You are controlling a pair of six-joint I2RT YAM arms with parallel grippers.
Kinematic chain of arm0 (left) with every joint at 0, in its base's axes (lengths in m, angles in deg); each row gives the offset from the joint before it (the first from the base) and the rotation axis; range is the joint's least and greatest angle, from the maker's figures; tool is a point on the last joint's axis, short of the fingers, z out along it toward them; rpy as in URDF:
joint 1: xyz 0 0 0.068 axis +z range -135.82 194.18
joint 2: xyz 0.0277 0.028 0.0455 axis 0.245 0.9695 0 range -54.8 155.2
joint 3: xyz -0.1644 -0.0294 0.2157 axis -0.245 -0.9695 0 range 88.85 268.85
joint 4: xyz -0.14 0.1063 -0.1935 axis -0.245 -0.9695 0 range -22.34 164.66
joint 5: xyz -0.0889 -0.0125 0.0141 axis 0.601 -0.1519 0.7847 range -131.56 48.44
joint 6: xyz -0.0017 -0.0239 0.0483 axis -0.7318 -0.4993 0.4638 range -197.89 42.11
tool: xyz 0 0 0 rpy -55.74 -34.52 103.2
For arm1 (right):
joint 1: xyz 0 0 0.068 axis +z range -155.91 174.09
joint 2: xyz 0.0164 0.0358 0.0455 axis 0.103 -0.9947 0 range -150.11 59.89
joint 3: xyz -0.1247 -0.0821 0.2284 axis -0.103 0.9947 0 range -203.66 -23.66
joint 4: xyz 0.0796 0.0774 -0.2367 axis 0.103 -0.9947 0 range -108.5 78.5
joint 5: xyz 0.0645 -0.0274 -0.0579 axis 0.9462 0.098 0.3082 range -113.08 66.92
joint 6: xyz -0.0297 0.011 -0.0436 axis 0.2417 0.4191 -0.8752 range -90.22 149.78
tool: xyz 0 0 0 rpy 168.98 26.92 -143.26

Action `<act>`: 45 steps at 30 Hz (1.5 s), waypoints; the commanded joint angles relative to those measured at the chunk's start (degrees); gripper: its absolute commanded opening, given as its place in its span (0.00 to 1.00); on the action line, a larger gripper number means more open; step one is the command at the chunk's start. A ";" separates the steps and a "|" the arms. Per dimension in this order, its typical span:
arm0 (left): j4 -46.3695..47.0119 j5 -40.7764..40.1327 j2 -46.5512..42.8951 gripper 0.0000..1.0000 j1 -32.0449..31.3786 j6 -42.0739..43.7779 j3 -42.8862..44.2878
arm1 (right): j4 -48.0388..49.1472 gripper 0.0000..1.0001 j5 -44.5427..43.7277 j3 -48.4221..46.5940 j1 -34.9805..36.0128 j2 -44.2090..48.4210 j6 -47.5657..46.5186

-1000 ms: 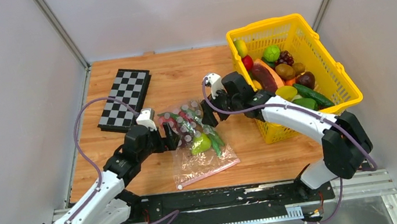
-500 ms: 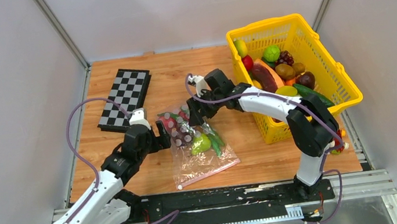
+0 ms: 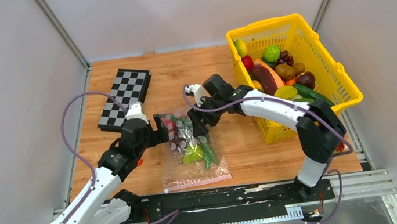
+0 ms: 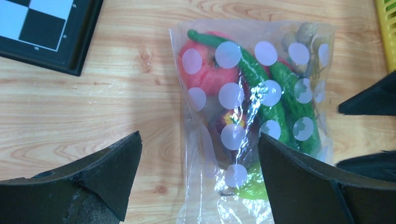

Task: Place the food in the zip-top bag and seal the zipper
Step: Adjust the zipper food storage bag at the center of the board, then reset both arms

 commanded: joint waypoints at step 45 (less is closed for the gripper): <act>-9.89 5.49 -1.49 1.00 13.80 11.81 27.31 | 5.92 1.00 -29.33 7.28 -28.02 48.53 10.86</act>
